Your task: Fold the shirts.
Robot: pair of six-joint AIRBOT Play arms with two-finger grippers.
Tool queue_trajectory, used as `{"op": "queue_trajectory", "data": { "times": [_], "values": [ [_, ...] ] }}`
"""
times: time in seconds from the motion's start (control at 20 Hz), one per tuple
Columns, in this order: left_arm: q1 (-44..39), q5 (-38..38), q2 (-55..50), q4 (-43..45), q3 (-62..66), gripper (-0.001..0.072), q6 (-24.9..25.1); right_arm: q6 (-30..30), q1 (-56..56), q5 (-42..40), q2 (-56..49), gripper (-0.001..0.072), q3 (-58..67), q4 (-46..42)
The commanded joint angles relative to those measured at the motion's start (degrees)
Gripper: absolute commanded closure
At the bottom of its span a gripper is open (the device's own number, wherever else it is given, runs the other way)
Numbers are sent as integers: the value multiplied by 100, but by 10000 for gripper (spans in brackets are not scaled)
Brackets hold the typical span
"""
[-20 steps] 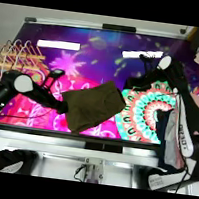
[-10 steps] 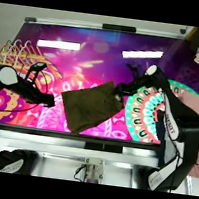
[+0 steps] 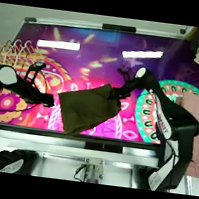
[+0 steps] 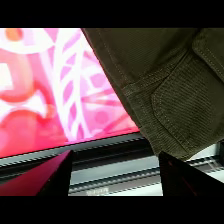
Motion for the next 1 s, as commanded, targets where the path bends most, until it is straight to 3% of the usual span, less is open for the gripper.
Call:
{"op": "queue_trajectory", "data": {
  "times": [0.0,0.05,0.1,0.2,0.35,0.55,0.75,0.95],
  "values": [
    [0,0,4,4,4,102,-7,136,304,79,-109,374,-9,-748],
    [0,0,4,4,4,102,-4,133,356,83,-109,506,-9,-719],
    [0,0,4,4,4,102,-4,160,365,92,-107,573,-7,-671],
    [0,0,4,4,4,102,-2,155,350,98,13,574,-7,-409],
    [0,94,4,7,4,102,2,-330,310,98,636,574,-7,-55],
    [0,326,2,7,4,102,2,-337,310,101,1738,575,-7,-144],
    [0,348,4,7,4,102,22,9,278,105,2597,575,-7,-831],
    [0,352,4,7,4,102,24,514,-275,107,3178,575,-7,-914]
  ]
}}
